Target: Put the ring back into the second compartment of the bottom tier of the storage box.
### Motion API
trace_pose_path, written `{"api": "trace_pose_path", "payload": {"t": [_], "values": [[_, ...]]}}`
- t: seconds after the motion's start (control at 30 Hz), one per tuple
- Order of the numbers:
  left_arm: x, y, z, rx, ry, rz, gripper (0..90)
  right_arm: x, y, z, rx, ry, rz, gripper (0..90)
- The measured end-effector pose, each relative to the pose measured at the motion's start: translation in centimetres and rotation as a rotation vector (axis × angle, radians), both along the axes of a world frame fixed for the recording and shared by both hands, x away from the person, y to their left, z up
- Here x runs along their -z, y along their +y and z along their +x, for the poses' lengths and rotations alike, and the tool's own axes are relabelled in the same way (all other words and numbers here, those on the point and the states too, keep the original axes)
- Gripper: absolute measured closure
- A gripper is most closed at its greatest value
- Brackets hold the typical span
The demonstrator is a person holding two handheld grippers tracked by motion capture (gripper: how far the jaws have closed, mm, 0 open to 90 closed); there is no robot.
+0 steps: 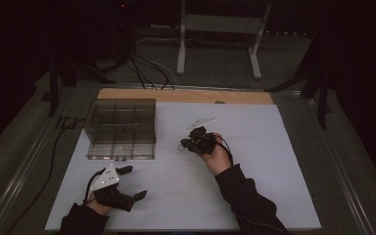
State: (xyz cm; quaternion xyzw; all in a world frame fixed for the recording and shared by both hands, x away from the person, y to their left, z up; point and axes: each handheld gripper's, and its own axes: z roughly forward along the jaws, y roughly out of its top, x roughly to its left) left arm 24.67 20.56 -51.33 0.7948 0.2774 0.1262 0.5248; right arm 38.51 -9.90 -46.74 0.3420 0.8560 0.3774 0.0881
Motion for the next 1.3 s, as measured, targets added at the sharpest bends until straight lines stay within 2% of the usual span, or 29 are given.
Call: {"api": "trace_pose_path", "payload": {"t": [0.3,0.73,0.83,1.3], "values": [[0.0,0.1,0.0,-0.002,-0.001,-0.002,0.6,-0.5,1.5,0.4,-0.012,0.0,0.027,88.4],[0.0,0.0,0.0,0.001,-0.003,0.003,0.6,-1.0,3.7,0.8,-0.041,0.0,0.033,88.4],[-0.1,0.1,0.0,-0.003,-0.001,-0.01,0.6,-1.0,4.2,0.9,-0.047,0.003,0.036,88.4],[0.0,0.1,0.0,0.002,-0.003,0.002,0.5,-1.5,6.9,1.3,-0.081,0.002,0.058,88.4]]}}
